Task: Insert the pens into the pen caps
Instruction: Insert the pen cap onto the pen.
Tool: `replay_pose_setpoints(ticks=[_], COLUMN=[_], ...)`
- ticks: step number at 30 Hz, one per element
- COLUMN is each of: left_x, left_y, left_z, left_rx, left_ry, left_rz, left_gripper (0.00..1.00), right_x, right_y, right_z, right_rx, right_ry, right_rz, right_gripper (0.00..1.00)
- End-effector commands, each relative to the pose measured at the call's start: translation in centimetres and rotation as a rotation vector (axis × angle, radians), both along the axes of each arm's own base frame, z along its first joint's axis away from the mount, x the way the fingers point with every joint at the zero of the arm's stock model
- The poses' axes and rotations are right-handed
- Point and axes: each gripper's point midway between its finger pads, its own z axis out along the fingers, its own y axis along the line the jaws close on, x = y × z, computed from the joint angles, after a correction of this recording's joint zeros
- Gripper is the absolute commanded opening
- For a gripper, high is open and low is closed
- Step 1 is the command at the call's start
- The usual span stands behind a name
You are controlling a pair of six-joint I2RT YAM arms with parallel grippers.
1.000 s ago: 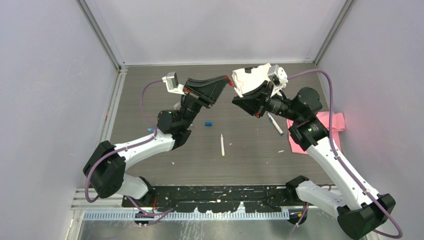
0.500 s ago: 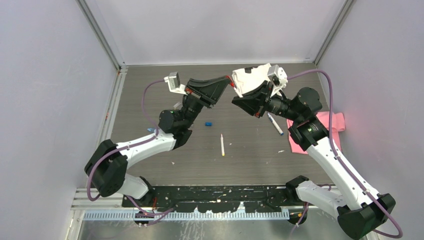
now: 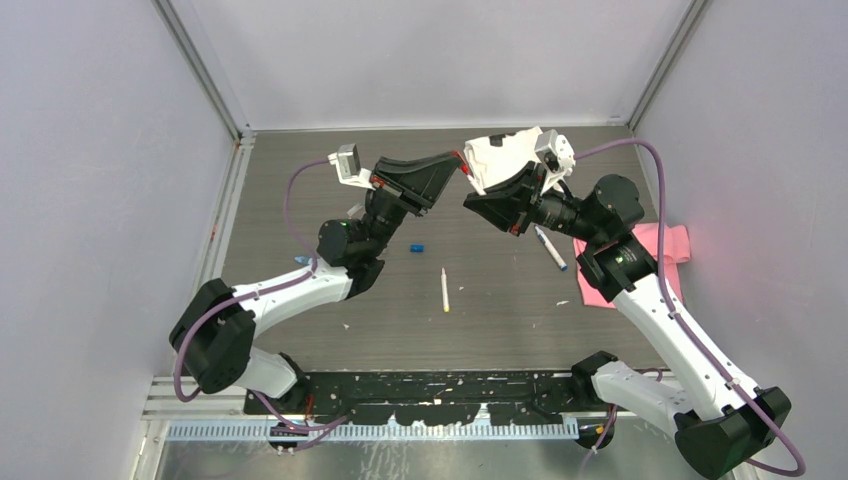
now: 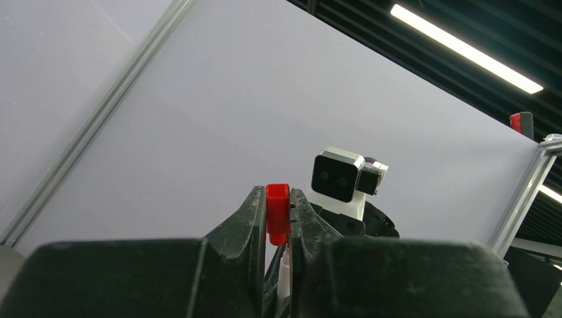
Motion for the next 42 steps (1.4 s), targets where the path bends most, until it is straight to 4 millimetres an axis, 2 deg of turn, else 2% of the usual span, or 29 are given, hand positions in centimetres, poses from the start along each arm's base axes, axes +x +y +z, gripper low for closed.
replay_pose_setpoints(ticks=[1,26,42], left_x=[-1.31,-1.48,-1.18], left_y=[1.48,1.57,1.31], left_z=[3.06,3.3,2.72], left_rx=[-0.083,-0.087,-0.077], left_ry=[-0.069,-0.075,-0.063], left_rz=[0.011,0.008,0.009], left_gripper=[0.01,0.01,0.01], right_x=[0.02,0.66,0.79], right_y=[-0.02,-0.3,-0.28], right_z=[0.92,0.33,0.84], right_rx=[0.016,-0.011,-0.001], right_ry=[-0.043,-0.03,-0.04], right_rz=[-0.008,-0.045,-0.05], right_gripper=[0.01,0.01,0.01])
